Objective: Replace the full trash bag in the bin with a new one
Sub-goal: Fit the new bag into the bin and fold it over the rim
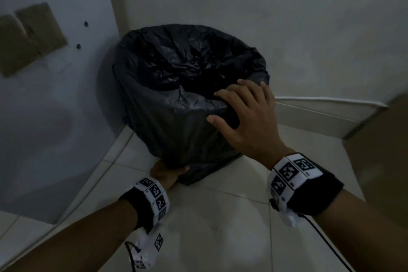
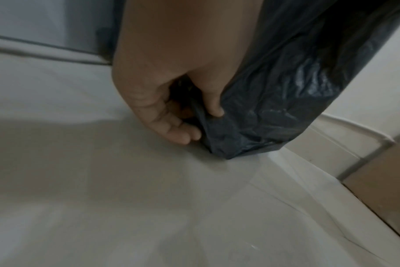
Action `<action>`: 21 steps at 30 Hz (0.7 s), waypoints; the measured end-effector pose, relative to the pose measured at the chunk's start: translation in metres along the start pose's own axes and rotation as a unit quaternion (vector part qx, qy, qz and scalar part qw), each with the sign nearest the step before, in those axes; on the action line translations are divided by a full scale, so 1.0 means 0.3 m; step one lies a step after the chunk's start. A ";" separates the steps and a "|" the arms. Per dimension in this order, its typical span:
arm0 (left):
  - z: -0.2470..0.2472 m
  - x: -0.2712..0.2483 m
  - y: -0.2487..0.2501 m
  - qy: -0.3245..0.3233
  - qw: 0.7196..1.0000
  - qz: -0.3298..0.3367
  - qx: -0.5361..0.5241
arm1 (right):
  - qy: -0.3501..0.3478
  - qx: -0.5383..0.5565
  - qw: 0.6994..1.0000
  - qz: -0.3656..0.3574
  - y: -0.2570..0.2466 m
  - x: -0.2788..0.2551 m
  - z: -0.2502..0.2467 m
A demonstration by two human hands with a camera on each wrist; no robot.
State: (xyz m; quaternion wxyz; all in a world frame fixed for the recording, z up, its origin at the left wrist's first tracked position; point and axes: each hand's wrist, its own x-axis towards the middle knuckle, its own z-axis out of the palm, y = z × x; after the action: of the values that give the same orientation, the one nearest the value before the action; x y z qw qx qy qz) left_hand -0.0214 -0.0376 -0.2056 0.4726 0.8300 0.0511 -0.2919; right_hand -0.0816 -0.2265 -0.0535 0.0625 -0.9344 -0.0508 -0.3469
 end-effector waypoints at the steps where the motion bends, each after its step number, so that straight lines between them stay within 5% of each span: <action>1: -0.009 0.000 -0.018 -0.008 1.000 -0.017 -0.004 | 0.000 0.007 1.000 0.002 0.000 0.001 0.000; 5: -0.054 -0.012 -0.069 -0.016 1.000 0.004 0.000 | 0.060 0.077 0.994 0.045 0.003 -0.023 -0.010; 8: -0.075 -0.058 -0.065 0.055 0.995 0.088 -0.010 | 0.138 0.168 0.962 0.165 0.034 -0.069 0.012; 12: -0.087 -0.161 -0.034 0.176 0.952 0.250 0.007 | 0.122 0.306 0.844 0.422 0.080 -0.118 0.069; 15: -0.117 -0.252 0.024 0.224 0.892 0.386 0.070 | 0.018 0.322 0.769 0.552 0.123 -0.133 0.098; 17: -0.136 -0.292 0.063 0.225 0.856 0.449 0.119 | -0.056 0.368 0.674 0.638 0.134 -0.138 0.110; 19: -0.143 -0.327 0.102 0.220 0.829 0.488 0.161 | -0.105 0.427 0.587 0.680 0.115 -0.140 0.112; 21: -0.143 -0.355 0.136 0.223 0.804 0.520 0.183 | -0.117 0.469 0.552 0.680 0.090 -0.128 0.111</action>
State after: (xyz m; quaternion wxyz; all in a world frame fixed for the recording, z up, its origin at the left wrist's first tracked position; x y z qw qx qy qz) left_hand -0.0758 -0.0047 -0.1017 0.3686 0.8452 -0.3389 0.1869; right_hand -0.0853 -0.2500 -0.1058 0.7027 -0.5612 0.4371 -0.0160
